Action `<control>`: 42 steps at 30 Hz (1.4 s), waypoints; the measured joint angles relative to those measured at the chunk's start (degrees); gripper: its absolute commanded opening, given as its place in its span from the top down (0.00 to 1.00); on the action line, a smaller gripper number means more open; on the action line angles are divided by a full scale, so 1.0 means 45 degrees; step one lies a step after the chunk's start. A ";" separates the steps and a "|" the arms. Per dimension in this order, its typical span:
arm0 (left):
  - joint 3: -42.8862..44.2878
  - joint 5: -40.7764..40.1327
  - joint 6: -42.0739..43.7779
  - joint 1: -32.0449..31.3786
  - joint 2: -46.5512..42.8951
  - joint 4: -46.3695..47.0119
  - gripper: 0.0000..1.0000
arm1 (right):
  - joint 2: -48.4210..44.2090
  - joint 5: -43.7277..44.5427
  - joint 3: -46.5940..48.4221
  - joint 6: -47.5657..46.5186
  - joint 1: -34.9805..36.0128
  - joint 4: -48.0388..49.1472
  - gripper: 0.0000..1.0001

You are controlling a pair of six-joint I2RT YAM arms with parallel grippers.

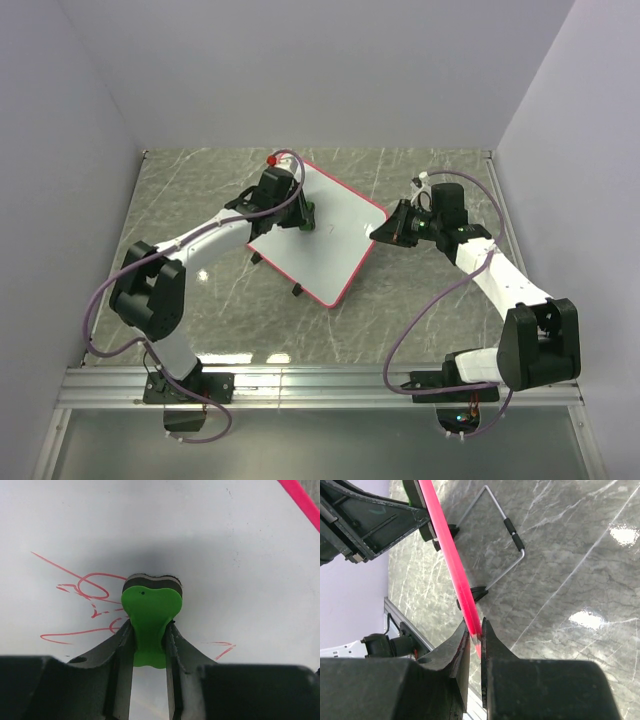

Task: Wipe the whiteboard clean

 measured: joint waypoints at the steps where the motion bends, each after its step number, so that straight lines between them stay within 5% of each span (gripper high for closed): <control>1: -0.0049 0.0005 0.0039 -0.0034 -0.0034 0.0058 1.00 | 0.0000 0.0000 0.0005 0.0000 0.0000 -0.0015 1.00; 17: 0.3347 -0.0554 0.0044 -0.3881 0.1637 -0.2074 1.00 | 0.0117 0.0427 0.0029 -0.0102 -0.0121 -0.0117 1.00; 31: 0.0811 0.0529 -0.0024 -0.0631 0.0636 -0.1923 1.00 | 0.0121 0.0471 0.0073 -0.0248 -0.0112 -0.0136 1.00; 42: 0.1851 -0.0549 -0.0024 -0.1384 0.0962 -0.3031 1.00 | 0.0248 0.0350 0.0253 -0.0291 -0.0092 -0.0214 1.00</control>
